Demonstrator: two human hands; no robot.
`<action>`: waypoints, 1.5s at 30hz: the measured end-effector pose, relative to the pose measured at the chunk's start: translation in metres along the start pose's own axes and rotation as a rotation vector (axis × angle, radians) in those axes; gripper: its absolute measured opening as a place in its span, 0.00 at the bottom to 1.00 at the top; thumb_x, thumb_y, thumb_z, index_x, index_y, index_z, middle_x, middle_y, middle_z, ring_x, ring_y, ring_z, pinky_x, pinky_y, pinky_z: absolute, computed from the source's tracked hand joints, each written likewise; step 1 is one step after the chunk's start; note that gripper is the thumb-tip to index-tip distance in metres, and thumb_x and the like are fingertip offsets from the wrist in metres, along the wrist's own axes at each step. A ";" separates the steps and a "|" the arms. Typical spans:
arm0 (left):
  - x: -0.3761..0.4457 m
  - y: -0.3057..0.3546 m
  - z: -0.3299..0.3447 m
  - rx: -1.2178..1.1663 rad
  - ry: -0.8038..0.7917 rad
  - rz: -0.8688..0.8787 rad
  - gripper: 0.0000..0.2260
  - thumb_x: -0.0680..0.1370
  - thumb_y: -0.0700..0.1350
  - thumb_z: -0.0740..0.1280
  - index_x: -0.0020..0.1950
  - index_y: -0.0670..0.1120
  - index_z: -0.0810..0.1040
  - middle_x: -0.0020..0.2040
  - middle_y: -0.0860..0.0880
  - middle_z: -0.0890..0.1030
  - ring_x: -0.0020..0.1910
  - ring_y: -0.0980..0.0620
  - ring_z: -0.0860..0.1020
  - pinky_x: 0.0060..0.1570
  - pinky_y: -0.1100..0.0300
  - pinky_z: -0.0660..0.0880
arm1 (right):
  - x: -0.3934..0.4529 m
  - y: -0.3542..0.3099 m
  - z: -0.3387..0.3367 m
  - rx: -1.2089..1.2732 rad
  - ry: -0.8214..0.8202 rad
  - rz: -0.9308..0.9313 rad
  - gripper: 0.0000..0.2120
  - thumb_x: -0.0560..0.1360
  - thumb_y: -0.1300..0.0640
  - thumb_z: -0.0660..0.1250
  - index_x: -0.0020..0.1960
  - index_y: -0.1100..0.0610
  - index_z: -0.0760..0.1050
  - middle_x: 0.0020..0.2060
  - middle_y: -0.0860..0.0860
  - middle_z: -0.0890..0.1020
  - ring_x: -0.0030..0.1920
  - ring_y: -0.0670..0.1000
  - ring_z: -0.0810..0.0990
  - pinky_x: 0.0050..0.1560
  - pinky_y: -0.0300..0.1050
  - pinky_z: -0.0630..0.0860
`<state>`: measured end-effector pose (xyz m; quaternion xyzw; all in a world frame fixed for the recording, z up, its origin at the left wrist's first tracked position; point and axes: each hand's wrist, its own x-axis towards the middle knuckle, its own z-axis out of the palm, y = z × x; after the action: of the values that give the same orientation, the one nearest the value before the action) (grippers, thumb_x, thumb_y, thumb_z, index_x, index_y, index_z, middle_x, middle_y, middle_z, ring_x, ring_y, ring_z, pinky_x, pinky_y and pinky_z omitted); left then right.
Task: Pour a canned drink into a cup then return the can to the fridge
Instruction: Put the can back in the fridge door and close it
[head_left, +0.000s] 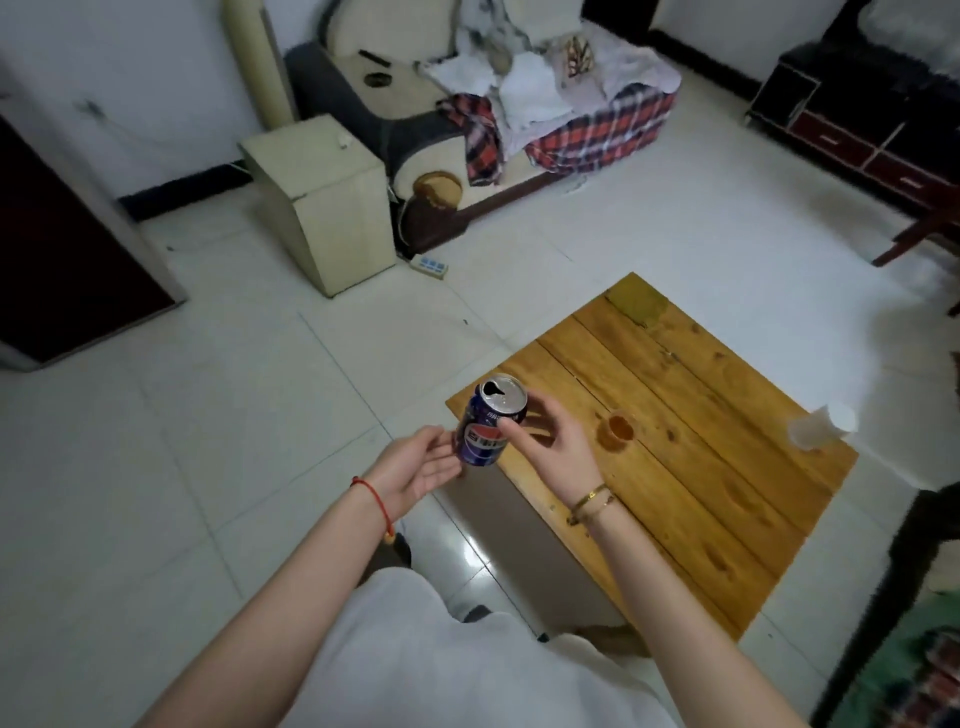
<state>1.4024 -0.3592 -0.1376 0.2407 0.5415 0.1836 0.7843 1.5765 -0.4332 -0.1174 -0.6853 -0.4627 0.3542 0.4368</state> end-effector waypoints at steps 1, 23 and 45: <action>-0.003 0.005 -0.012 -0.039 0.025 0.010 0.15 0.82 0.44 0.59 0.62 0.35 0.74 0.55 0.38 0.81 0.51 0.43 0.80 0.52 0.56 0.79 | 0.007 -0.006 0.011 0.000 -0.039 -0.017 0.24 0.72 0.48 0.72 0.66 0.52 0.72 0.58 0.43 0.79 0.55 0.42 0.79 0.50 0.32 0.77; -0.049 0.188 -0.355 -0.475 0.431 0.279 0.11 0.83 0.43 0.58 0.59 0.36 0.73 0.52 0.40 0.79 0.57 0.42 0.77 0.60 0.53 0.73 | 0.189 -0.188 0.389 0.099 -0.607 -0.239 0.21 0.72 0.53 0.73 0.63 0.53 0.75 0.54 0.47 0.82 0.54 0.48 0.81 0.53 0.42 0.80; -0.047 0.358 -0.652 -0.693 0.643 0.423 0.18 0.83 0.44 0.58 0.68 0.34 0.70 0.63 0.36 0.77 0.55 0.43 0.79 0.56 0.54 0.75 | 0.331 -0.360 0.736 0.029 -0.979 -0.448 0.21 0.72 0.51 0.73 0.64 0.53 0.74 0.55 0.45 0.81 0.52 0.43 0.80 0.51 0.38 0.79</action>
<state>0.7646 0.0243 -0.0894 0.0025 0.6019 0.5715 0.5577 0.9109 0.1470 -0.0807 -0.3185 -0.7421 0.5369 0.2441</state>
